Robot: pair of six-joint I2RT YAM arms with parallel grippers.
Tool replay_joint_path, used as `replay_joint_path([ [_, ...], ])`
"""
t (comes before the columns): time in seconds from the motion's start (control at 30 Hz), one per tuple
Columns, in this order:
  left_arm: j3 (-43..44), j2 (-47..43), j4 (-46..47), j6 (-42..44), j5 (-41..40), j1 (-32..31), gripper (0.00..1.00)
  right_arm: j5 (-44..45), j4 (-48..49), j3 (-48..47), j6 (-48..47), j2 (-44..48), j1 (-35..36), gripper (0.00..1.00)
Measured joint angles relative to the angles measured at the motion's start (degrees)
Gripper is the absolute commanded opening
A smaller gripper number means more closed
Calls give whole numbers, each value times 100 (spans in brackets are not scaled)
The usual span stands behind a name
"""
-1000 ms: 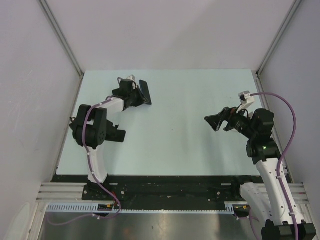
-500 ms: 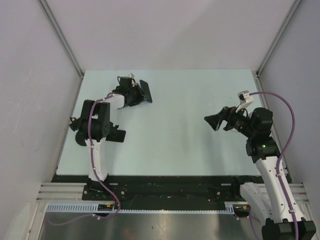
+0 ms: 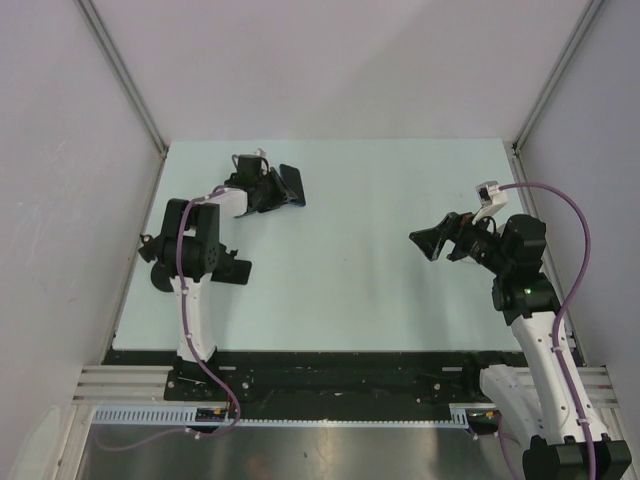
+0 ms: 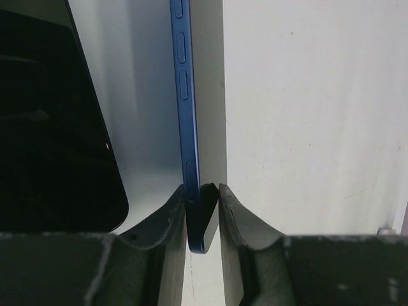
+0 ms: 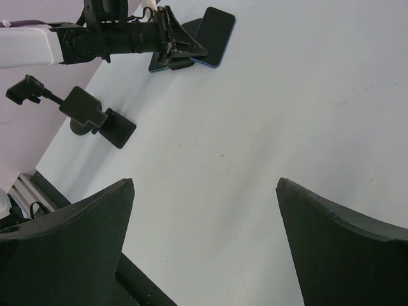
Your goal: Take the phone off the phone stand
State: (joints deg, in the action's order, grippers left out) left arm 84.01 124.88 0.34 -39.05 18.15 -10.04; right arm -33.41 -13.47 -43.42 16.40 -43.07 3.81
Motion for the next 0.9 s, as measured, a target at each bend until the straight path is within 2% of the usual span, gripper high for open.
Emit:
replay_joint_path([
  [0.1,-83,-35,66,-55,-59,0,25,0,0,0,0,-22,-4,100],
  [0.17,-166,-109,81,-66,-140,0,28,0,0,0,0,-33,-4,100],
  [0.2,-203,-149,74,-81,-175,0,34,0,2,-2,0,-37,-4,100],
  [0.4,-424,-348,20,-118,-481,0,55,-2,2,-2,0,-52,-4,100],
  [0.67,-721,-796,-9,-92,-752,-48,71,0,4,0,0,-52,-7,100],
  [0.9,-815,-1250,20,111,-879,-483,76,0,4,-2,0,-52,-9,100],
])
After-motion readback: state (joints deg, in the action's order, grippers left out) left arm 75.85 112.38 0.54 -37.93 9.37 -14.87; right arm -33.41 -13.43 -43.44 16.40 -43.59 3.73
